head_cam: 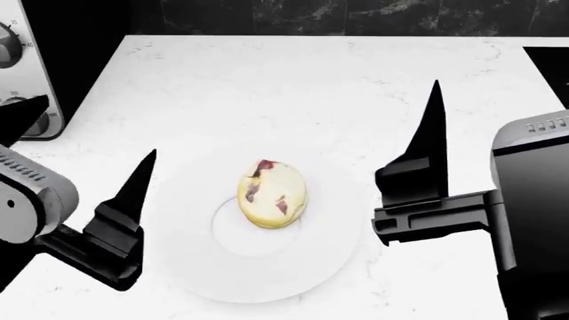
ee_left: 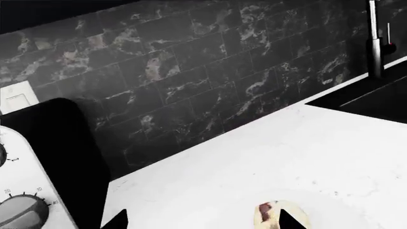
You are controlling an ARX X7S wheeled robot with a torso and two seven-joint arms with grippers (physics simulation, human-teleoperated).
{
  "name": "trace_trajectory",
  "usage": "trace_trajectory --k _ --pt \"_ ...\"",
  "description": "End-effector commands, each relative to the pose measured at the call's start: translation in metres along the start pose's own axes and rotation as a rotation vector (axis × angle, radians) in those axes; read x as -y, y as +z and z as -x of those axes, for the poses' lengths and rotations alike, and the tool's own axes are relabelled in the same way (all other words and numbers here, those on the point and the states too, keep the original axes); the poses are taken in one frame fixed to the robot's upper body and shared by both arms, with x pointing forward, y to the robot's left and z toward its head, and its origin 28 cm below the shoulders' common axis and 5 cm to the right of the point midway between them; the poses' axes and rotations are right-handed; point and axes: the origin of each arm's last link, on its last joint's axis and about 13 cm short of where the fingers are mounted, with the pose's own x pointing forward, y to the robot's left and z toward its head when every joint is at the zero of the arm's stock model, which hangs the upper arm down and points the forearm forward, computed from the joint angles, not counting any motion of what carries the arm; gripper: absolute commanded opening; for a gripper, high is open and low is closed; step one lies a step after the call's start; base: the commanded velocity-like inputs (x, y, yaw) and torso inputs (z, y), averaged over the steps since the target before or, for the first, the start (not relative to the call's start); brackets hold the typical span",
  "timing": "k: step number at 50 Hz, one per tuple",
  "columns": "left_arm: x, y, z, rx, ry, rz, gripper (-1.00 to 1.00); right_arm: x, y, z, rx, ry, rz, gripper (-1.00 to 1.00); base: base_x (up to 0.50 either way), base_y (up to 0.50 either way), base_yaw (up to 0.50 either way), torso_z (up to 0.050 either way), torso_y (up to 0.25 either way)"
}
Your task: Place the scone on the rack of the toaster oven.
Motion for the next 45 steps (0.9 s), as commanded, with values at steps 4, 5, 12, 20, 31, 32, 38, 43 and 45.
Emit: trace_trajectory --k 4,5,12,20,31,32,38,43,45 --pt "0.003 -0.001 -0.06 -0.226 -0.307 0.134 1.0 0.002 0.001 -0.003 0.018 -0.005 -0.056 1.0 0.0 0.0 0.0 0.0 0.0" --pt "0.003 -0.001 -0.068 -0.249 -0.322 0.148 1.0 0.003 0.002 -0.002 0.02 -0.007 -0.056 1.0 0.0 0.0 0.0 0.0 0.0" --pt "-0.001 0.002 -0.093 -0.339 -0.389 0.2 1.0 0.006 0.002 0.001 0.024 -0.018 -0.058 1.0 0.0 0.0 0.0 0.0 0.0" --pt "-0.001 0.001 -0.102 -0.392 -0.435 0.238 1.0 0.006 0.003 0.0 0.028 -0.017 -0.058 1.0 0.0 0.0 0.0 0.0 0.0" --pt "-0.008 0.001 -0.114 -0.427 -0.441 0.328 1.0 0.004 0.002 0.0 0.027 -0.011 -0.058 1.0 0.0 0.0 0.0 0.0 0.0" --pt "-0.006 0.001 -0.114 -0.433 -0.444 0.324 1.0 0.004 0.001 0.0 0.026 -0.011 -0.059 1.0 0.0 0.0 0.0 0.0 0.0" --pt "-0.003 0.001 -0.119 -0.444 -0.453 0.321 1.0 0.004 0.0 -0.001 0.023 -0.01 -0.059 1.0 0.0 0.0 0.0 0.0 0.0" --pt "0.001 0.0 -0.121 -0.453 -0.455 0.313 1.0 0.004 -0.001 -0.001 0.021 -0.008 -0.061 1.0 0.0 0.0 0.0 0.0 0.0" --pt "0.0 0.001 -0.122 -0.454 -0.45 0.314 1.0 0.004 -0.001 -0.001 0.022 -0.005 -0.06 1.0 0.0 0.0 0.0 0.0 0.0"
